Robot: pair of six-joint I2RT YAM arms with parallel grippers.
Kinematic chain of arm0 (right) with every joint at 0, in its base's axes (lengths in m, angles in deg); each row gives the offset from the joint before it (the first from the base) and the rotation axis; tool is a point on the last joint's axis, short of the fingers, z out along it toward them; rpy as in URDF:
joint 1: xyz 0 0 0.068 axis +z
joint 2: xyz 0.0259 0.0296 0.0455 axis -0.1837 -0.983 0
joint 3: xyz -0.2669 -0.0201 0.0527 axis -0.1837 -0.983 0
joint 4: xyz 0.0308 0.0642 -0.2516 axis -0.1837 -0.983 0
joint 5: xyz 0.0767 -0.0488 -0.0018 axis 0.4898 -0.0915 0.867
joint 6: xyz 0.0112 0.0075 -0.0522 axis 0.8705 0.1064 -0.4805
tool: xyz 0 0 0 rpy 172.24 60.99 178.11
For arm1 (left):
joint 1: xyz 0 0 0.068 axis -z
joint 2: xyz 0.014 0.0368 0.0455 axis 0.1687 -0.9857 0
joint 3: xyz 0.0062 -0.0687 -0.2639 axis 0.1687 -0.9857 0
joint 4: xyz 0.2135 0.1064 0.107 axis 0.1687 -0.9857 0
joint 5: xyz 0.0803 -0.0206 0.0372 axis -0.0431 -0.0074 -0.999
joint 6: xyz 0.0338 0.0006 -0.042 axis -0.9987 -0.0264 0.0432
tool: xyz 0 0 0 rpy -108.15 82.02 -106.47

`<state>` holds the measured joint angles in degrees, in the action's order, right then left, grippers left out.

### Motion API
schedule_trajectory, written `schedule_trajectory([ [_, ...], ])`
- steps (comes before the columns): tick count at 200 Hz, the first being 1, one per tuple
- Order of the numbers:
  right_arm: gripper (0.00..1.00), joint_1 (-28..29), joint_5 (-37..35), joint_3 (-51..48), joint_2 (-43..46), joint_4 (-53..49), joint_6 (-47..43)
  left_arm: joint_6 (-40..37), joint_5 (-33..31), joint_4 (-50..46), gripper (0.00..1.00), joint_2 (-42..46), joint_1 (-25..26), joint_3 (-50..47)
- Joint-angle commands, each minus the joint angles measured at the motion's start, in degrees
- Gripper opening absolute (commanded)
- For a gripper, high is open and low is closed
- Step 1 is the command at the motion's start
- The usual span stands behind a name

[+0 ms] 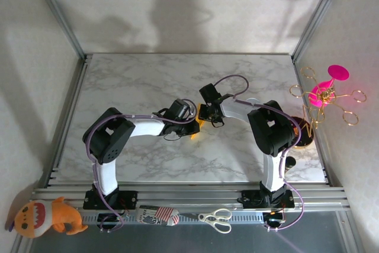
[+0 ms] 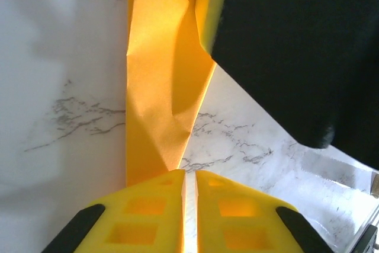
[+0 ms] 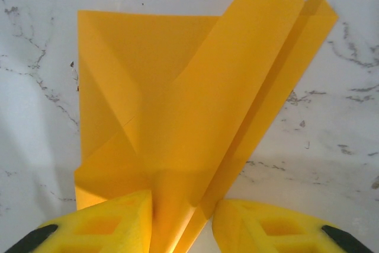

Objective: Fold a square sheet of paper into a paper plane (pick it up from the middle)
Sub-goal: Fold the wing for the fifth time at the center of the table.

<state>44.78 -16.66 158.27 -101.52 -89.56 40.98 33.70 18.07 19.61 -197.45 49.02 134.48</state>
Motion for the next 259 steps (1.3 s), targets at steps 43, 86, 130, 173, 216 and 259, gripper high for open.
schedule_trajectory([
  [43, 0.38, -0.2, 2.4, -3.9, -9.9, 3.8, 0.2, -1.4, -2.9, -3.4, 0.11, -1.5, 1.6, 1.4],
  [86, 0.38, -0.2, 2.6, -4.1, -9.8, 4.0, 0.6, -1.3, -3.2, -3.6, 0.1, -2.1, 2.0, 1.4],
  [130, 0.37, -0.3, 3.0, -4.3, -9.4, 4.5, 0.8, -1.1, -3.3, -3.6, 0.1, -2.5, 2.2, 1.3],
  [173, 0.36, -0.3, 3.2, -4.5, -9.4, 4.7, 0.7, -1.4, -3.3, -4.1, 0.09, -2.7, 2.2, 1.3],
  [216, 0.36, -0.4, 3.2, -4.5, -9.3, 4.6, 0.5, -0.9, -2.2, -2.0, 0.13, 2.3, 1.4, 1.8],
  [259, 0.36, -0.4, 3.3, -4.5, -9.3, 4.7, 0.6, 0.9, -2.4, 0.6, 0.14, 3.1, 0.5, 0.5],
])
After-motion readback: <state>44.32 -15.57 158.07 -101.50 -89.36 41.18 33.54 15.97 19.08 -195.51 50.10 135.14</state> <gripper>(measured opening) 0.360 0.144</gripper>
